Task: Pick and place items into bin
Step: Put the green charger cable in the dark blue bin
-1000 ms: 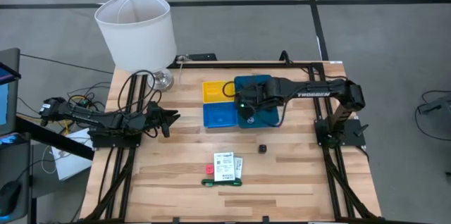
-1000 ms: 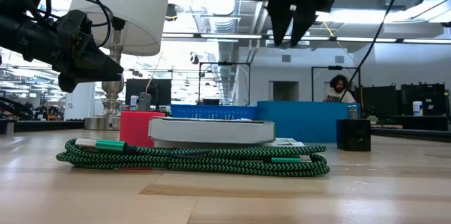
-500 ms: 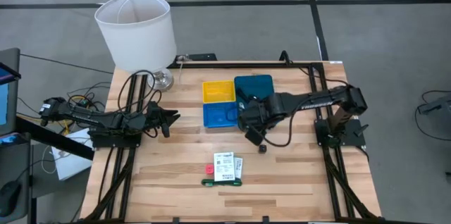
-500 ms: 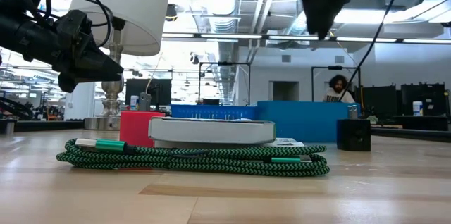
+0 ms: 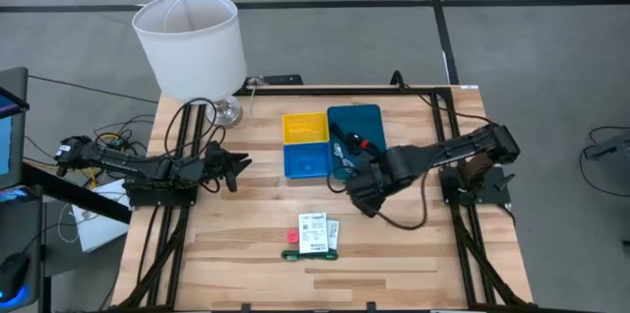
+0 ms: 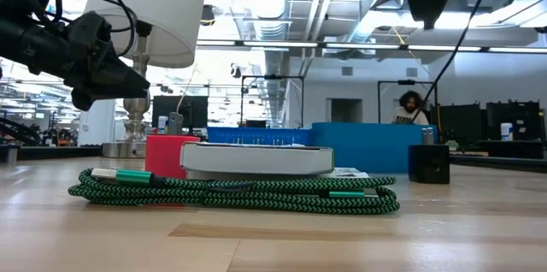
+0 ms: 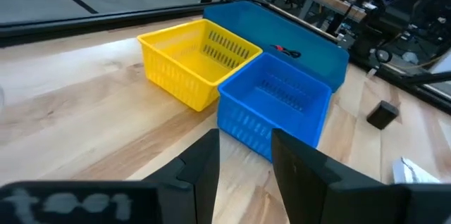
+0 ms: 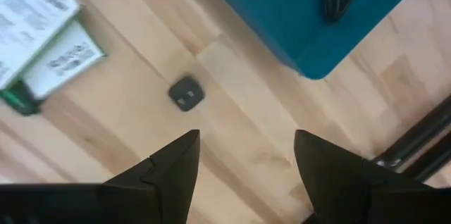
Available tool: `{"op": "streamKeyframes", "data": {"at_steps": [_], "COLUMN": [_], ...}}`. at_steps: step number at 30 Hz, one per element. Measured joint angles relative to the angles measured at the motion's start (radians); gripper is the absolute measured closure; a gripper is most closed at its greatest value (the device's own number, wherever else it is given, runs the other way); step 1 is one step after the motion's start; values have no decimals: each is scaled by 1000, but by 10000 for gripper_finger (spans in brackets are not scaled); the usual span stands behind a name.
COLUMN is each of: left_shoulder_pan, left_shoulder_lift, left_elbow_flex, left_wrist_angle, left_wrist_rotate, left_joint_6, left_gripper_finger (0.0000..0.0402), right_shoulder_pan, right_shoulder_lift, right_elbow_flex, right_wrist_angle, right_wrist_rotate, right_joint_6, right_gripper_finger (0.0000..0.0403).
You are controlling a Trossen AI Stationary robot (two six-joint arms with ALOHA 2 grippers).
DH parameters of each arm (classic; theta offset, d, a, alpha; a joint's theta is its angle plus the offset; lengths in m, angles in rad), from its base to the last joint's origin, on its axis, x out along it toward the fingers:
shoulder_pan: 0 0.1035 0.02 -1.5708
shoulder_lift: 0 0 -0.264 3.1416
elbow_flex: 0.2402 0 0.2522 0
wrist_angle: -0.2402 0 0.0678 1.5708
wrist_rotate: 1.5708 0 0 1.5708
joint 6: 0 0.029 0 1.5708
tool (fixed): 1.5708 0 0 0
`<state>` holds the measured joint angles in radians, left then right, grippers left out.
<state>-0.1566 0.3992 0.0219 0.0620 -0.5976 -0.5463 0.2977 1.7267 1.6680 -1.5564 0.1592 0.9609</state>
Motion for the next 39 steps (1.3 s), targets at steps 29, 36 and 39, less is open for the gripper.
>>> {"op": "streamKeyframes", "data": {"at_steps": [29,36,39], "left_shoulder_pan": [-304,-356,-361], "left_shoulder_lift": [116,320,443], "left_elbow_flex": [212,565,692], "left_wrist_angle": [646,-228,-423], "left_wrist_rotate": [315,124,184], "left_joint_6": [-221,-341,-379], "left_gripper_finger": [308,322,326], "right_shoulder_pan": [343,344,344], "right_shoulder_lift": [-380,-381,-390], "right_elbow_flex": [-7,-22,-22], "right_wrist_angle": [-15,-14,-15], "right_wrist_rotate": [475,471,468], "right_joint_6": [-253,-343,-358], "right_gripper_finger": [177,177,177]}}
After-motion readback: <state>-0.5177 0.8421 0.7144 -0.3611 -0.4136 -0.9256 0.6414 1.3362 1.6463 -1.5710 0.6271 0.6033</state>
